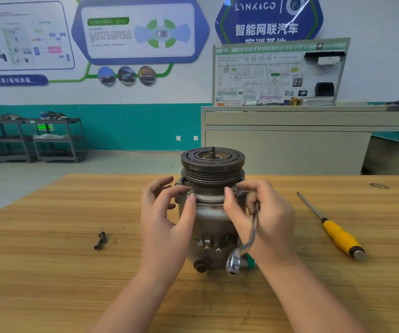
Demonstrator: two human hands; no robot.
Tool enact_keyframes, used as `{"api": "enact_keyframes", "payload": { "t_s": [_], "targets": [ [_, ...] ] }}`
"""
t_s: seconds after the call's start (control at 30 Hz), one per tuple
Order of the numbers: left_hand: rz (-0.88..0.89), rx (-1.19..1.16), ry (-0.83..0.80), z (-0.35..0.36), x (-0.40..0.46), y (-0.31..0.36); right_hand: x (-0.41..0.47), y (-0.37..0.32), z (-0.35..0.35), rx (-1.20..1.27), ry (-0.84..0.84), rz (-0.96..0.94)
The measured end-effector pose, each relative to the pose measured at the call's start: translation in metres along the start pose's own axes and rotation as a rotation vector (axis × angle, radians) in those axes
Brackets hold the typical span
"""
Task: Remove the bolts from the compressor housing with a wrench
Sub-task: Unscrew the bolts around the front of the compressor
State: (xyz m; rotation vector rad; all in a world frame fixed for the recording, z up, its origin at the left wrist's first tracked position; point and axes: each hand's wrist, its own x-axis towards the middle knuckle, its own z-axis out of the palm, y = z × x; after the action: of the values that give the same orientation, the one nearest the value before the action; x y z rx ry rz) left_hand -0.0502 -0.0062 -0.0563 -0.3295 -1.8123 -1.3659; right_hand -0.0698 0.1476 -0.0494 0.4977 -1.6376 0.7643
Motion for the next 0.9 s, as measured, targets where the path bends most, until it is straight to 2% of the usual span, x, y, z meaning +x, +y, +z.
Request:
{"api": "enact_keyframes", "payload": {
  "t_s": [0.17,0.33,0.53,0.63,0.73,0.9],
  "targets": [
    [-0.01,-0.003,-0.006,0.0,0.001,0.002,-0.001,-0.005,0.001,-0.086,0.027,0.009],
    [-0.015,-0.009,-0.012,-0.001,0.0,0.003,0.002,-0.002,-0.001,-0.017,-0.011,-0.027],
    [-0.017,-0.006,-0.013,-0.001,0.0,0.001,0.002,-0.009,-0.004,0.068,-0.065,0.192],
    [-0.028,-0.02,-0.009,0.0,0.0,0.002,0.005,-0.01,-0.008,0.039,-0.107,0.171],
    [-0.042,-0.017,-0.011,0.001,-0.001,0.002,0.016,-0.013,-0.016,-0.012,-0.232,0.116],
    [-0.045,-0.034,0.007,0.001,0.0,0.003,0.041,-0.012,-0.037,-0.07,-0.506,0.269]
  ]
}}
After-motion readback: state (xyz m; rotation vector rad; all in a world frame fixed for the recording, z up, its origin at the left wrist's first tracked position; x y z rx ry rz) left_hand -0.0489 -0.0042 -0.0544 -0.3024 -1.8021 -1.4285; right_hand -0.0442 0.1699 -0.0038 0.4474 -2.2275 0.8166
